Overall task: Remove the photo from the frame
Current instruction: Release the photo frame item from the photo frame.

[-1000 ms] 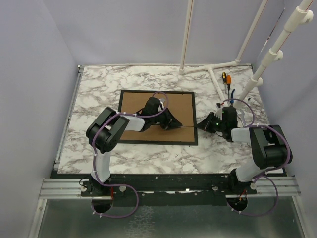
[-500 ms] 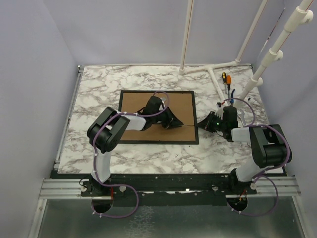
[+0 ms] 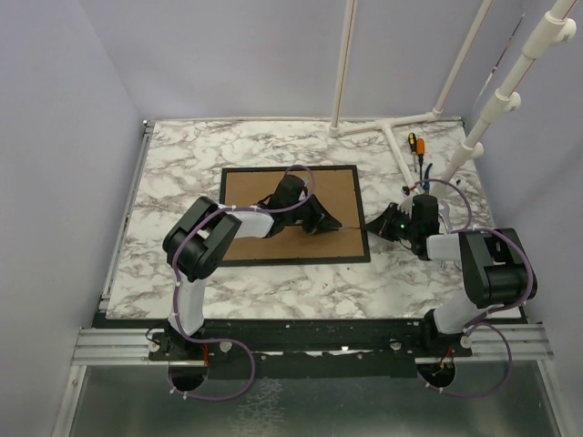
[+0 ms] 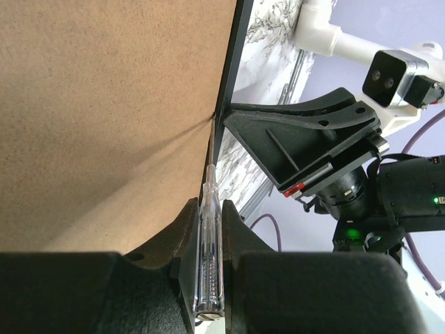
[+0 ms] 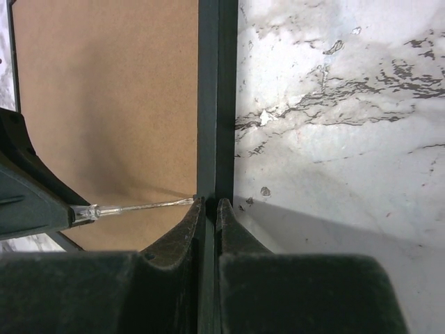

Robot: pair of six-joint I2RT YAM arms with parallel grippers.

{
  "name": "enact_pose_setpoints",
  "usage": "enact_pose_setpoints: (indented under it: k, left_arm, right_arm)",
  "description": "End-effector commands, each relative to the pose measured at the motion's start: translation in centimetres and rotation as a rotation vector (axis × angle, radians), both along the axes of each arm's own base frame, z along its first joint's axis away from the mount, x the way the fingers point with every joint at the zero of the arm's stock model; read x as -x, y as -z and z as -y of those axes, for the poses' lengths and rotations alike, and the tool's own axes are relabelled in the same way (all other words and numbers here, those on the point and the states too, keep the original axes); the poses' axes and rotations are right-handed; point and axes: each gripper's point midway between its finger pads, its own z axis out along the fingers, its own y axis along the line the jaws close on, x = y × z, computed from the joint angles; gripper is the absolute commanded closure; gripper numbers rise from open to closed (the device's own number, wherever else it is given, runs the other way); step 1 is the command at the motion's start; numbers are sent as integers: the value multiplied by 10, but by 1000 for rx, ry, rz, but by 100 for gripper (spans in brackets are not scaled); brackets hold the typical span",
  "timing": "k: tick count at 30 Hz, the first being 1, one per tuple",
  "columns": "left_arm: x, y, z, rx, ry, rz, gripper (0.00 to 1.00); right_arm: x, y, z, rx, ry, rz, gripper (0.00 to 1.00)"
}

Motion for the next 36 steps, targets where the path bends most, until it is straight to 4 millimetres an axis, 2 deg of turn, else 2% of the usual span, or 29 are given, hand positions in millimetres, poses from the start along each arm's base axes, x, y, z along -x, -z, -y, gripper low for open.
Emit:
enact_pose_setpoints:
  k: [1, 14, 21, 26, 36]
  left_arm:
    - [25, -27, 47, 90, 95, 8, 100]
    - [13, -39, 63, 29, 68, -21, 100]
    - [9, -44, 65, -66, 41, -64, 100]
    - [9, -52, 79, -108, 57, -64, 100]
    - [14, -52, 106, -143, 53, -134, 100]
  right_arm:
    - [29, 10, -25, -60, -112, -77, 92]
    - [31, 9, -28, -32, -118, -68, 92]
    - [29, 10, -28, 21, -107, -61, 92]
    - [29, 9, -31, 40, -114, -48, 93]
    - [31, 10, -38, 83, -127, -37, 93]
